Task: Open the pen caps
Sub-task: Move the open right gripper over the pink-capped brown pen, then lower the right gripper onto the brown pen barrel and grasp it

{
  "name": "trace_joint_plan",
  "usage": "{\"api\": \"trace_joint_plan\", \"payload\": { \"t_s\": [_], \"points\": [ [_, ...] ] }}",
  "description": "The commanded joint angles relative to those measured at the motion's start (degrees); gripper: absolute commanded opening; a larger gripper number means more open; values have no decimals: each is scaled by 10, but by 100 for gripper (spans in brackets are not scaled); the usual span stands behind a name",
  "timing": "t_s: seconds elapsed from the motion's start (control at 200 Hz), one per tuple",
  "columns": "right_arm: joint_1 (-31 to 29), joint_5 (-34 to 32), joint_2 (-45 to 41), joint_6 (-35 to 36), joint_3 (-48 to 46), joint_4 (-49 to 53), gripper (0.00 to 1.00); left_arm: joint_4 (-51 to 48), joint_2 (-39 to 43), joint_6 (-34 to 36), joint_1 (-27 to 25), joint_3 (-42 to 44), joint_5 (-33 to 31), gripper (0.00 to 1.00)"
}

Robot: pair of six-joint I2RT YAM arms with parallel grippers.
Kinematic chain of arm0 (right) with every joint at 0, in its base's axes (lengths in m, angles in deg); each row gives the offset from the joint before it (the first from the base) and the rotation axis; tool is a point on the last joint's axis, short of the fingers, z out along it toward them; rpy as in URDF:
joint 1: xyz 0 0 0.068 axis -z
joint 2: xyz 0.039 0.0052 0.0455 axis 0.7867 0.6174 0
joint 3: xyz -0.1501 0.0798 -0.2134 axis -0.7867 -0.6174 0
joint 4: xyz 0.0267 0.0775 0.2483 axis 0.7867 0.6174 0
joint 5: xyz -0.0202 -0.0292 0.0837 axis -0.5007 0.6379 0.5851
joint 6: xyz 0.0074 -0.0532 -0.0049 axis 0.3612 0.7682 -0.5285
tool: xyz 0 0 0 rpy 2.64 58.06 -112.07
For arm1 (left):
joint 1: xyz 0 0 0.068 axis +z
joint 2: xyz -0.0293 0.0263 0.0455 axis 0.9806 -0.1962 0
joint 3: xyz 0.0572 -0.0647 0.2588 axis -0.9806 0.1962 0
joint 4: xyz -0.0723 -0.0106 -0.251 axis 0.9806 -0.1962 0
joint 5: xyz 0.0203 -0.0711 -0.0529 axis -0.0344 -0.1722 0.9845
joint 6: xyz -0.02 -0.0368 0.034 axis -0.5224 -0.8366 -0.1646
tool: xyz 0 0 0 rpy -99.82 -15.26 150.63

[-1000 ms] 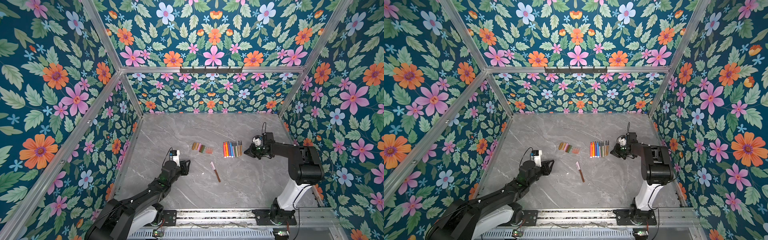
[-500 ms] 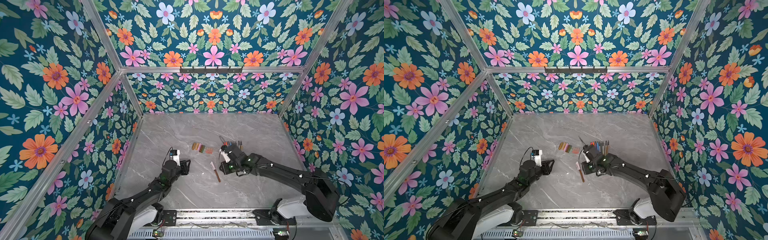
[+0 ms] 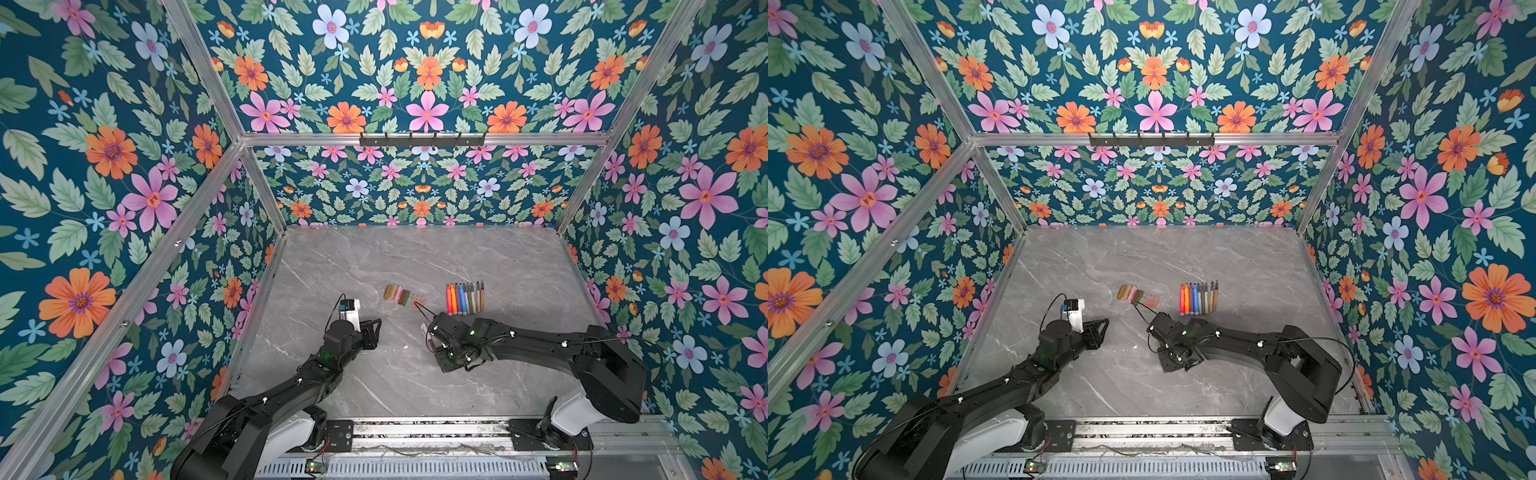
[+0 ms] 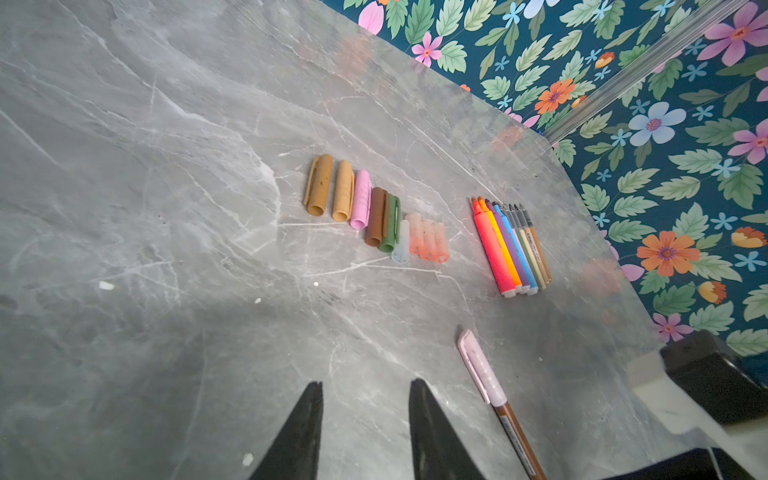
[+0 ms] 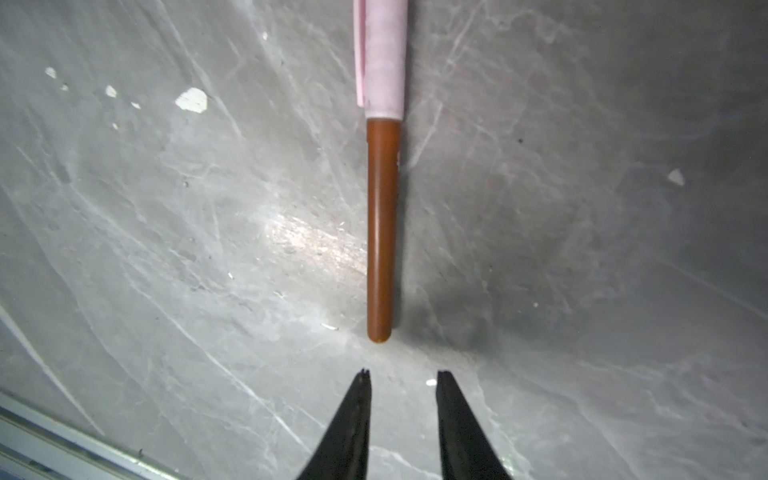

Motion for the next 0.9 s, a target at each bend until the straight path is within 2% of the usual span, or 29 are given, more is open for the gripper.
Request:
{"api": "trace_joint_plan", "payload": {
  "t_s": [0.0, 0.195, 0.35, 0.605, 0.69, 0.755, 0.895],
  "points": [
    [0, 7, 9, 2, 10, 6, 30, 11, 5, 0, 1, 2, -5, 37],
    [-1, 7, 35, -7, 42, 13, 31, 10, 8, -2, 1, 4, -9, 37],
    [-1, 16, 105, -9, 81, 21, 30, 7, 8, -1, 1, 2, -10, 37],
    [-14, -49, 151, -41, 123, 87, 17, 6, 7, -1, 1, 2, -9, 37],
    [-18, -67, 165, -47, 141, 114, 10, 3, 7, -1, 1, 0, -10, 37],
    [-19, -72, 174, -49, 161, 138, 0, -7, 6, 0, 1, -6, -13, 38],
    [-29, -66, 126, -54, 151, 139, 0, -56, -6, 14, 3, -49, -6, 37]
  ]
}}
